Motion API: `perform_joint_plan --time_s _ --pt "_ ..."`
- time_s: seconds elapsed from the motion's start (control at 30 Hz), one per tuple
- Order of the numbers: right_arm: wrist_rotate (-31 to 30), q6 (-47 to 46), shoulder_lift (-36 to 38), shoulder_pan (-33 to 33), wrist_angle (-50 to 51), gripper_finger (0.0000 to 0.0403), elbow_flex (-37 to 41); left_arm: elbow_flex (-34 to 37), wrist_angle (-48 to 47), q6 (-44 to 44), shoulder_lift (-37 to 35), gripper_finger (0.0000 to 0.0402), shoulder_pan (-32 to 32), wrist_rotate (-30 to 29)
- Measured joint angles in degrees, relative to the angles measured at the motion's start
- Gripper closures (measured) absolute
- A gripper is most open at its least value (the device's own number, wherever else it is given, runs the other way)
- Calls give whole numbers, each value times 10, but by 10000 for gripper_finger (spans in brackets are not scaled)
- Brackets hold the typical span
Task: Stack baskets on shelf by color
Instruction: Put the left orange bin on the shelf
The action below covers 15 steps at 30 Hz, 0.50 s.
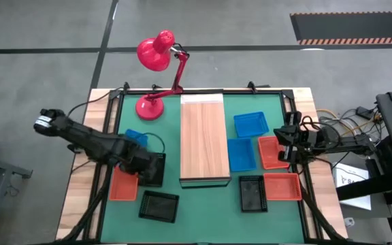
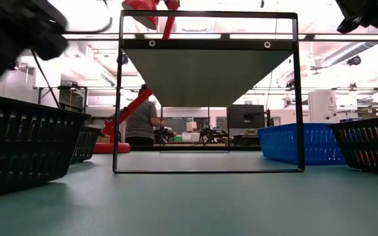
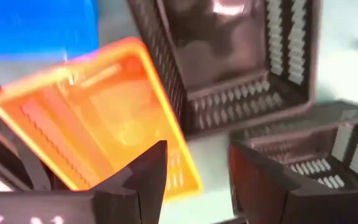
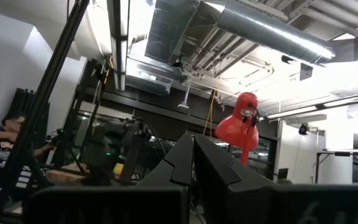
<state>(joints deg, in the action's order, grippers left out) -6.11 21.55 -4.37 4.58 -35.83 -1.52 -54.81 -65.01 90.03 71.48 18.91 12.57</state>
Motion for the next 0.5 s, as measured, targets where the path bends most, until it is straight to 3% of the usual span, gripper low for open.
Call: perform_joint_plan --time_s 0.23,0.37,0.5 --pt "0 -1 -2 0 2 394 0 7 80 181 16 245 124 20" --pt "0 -1 -2 0 3 394 0 8 79 235 38 245 155 21" --pt "0 0 -2 0 3 394 0 10 79 236 64 245 160 20"
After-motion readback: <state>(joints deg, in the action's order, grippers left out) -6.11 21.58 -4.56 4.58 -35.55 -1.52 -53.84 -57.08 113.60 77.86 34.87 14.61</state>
